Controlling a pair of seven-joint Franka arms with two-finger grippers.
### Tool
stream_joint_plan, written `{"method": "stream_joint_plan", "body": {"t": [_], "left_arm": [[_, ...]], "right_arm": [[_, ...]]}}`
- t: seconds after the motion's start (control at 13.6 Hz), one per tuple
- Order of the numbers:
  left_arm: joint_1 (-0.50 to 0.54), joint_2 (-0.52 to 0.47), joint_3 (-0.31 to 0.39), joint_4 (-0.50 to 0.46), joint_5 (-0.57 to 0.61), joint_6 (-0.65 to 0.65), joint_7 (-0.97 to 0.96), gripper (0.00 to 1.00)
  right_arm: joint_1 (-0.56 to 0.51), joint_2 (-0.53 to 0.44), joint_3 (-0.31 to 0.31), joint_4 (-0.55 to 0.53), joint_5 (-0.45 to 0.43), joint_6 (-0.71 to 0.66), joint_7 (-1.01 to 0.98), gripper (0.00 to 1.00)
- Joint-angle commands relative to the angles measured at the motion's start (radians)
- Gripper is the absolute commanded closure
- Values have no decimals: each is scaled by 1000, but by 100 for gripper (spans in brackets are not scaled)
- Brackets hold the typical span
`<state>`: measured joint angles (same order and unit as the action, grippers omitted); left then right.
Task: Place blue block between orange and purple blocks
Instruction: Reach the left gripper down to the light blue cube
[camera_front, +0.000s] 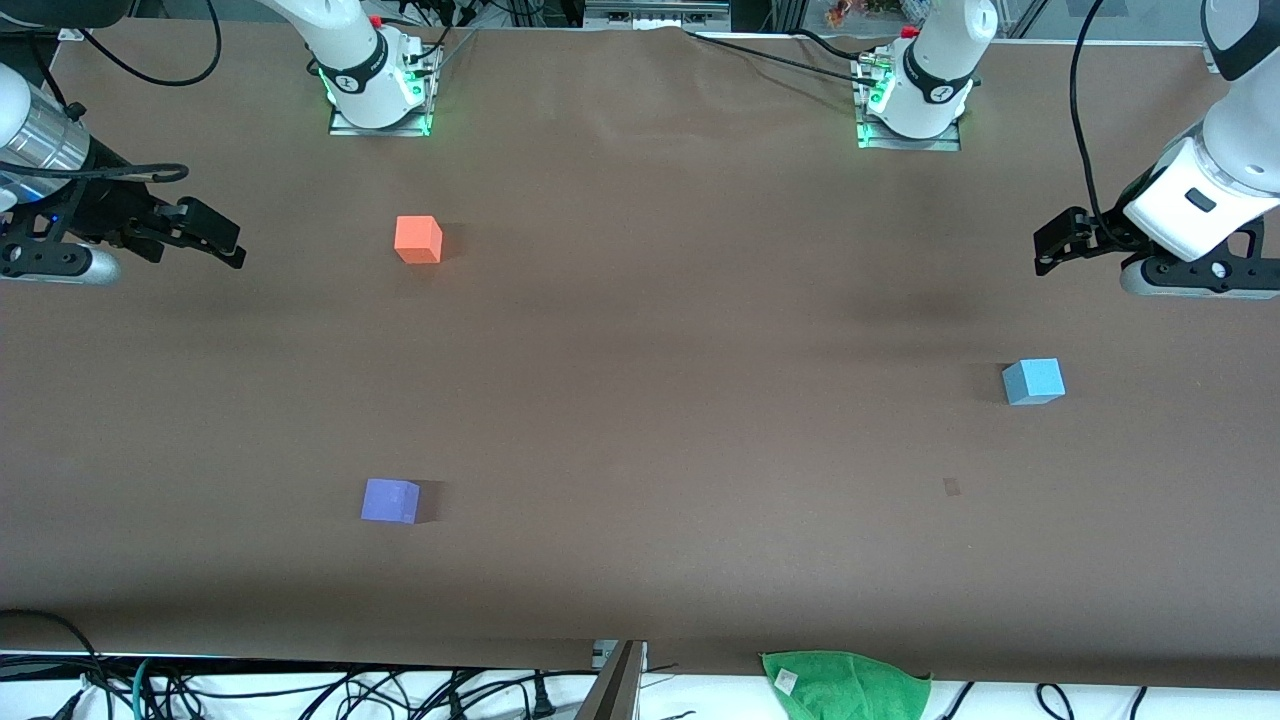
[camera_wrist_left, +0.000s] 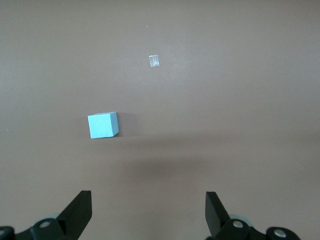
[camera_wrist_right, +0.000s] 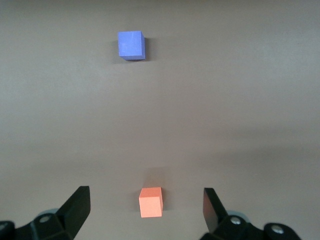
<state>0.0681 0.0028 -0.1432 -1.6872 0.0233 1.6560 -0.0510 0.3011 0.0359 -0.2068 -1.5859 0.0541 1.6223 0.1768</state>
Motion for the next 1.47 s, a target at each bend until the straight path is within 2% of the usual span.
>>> {"method": "stream_joint_plan", "body": {"t": [0.0, 0.95, 1.17, 1.39], "left_arm": [[2, 42, -1, 58, -20, -19, 5, 0], [7, 100, 10, 81, -10, -21, -7, 0], [65, 123, 11, 80, -6, -36, -4, 0], [185, 222, 10, 81, -6, -35, 3, 0]], "right_arm": [[-2, 2, -5, 9, 0, -16, -14, 1], [0, 2, -5, 7, 0, -25, -13, 1], [-2, 2, -5, 7, 0, -27, -13, 0], [-2, 2, -5, 7, 0, -28, -13, 1]]}}
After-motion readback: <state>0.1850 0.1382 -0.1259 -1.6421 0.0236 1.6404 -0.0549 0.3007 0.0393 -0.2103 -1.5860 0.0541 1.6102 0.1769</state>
